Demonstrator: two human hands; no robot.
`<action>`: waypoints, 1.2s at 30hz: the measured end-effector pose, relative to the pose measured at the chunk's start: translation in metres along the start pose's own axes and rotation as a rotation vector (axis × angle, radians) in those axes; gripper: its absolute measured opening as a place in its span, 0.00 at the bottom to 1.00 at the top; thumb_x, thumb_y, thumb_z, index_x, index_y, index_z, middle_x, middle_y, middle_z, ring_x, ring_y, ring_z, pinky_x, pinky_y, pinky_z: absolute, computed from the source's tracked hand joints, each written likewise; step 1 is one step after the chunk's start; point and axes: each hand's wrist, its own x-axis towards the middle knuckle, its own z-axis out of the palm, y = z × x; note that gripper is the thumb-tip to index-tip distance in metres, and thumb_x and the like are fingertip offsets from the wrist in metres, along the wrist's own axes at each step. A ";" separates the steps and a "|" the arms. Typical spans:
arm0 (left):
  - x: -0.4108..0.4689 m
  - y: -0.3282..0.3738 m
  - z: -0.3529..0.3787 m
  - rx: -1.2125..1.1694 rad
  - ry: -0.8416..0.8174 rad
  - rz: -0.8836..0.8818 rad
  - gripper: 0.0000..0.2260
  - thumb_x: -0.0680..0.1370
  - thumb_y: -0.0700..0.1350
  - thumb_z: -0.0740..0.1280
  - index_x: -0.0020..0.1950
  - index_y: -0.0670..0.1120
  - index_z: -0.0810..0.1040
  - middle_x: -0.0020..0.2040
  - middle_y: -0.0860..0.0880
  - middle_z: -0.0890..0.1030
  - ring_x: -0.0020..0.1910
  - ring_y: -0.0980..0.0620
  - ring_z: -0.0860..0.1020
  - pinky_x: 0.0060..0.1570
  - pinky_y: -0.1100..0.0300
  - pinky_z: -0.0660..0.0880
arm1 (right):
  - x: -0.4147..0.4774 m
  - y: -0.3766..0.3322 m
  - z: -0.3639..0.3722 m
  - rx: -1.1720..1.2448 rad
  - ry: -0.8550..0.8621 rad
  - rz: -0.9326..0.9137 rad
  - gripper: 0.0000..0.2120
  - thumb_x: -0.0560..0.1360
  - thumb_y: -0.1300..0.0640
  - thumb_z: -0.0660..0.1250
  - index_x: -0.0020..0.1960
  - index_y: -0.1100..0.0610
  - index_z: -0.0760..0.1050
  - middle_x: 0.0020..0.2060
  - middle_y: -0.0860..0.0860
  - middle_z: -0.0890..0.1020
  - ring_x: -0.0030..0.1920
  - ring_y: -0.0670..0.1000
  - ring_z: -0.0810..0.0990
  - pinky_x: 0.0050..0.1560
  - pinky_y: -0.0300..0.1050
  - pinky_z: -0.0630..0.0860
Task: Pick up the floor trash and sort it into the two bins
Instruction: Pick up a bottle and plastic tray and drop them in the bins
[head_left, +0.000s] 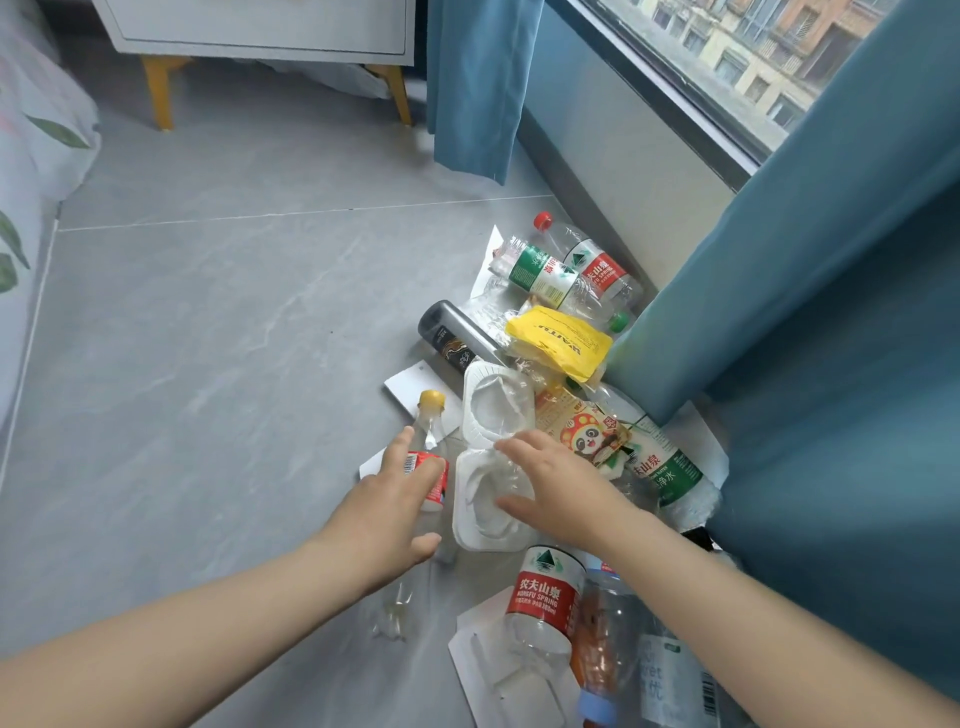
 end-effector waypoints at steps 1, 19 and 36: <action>0.000 -0.002 0.001 -0.006 0.005 -0.011 0.29 0.73 0.54 0.69 0.70 0.54 0.61 0.77 0.45 0.42 0.60 0.40 0.76 0.55 0.56 0.74 | -0.001 0.000 0.002 0.018 0.005 -0.001 0.28 0.77 0.42 0.64 0.73 0.51 0.64 0.69 0.48 0.68 0.67 0.51 0.70 0.68 0.48 0.69; 0.000 -0.013 0.001 -0.063 0.045 -0.035 0.30 0.72 0.54 0.70 0.70 0.56 0.61 0.78 0.47 0.44 0.61 0.42 0.75 0.56 0.56 0.74 | 0.024 0.002 0.021 0.230 0.128 0.417 0.42 0.65 0.34 0.72 0.68 0.56 0.62 0.61 0.53 0.76 0.60 0.56 0.75 0.57 0.54 0.76; -0.001 -0.015 0.002 -0.081 0.042 -0.038 0.30 0.71 0.54 0.70 0.70 0.57 0.61 0.77 0.49 0.44 0.59 0.42 0.76 0.54 0.56 0.74 | 0.007 0.009 0.028 0.407 0.280 0.403 0.07 0.73 0.58 0.66 0.48 0.55 0.68 0.45 0.50 0.73 0.44 0.50 0.71 0.42 0.43 0.67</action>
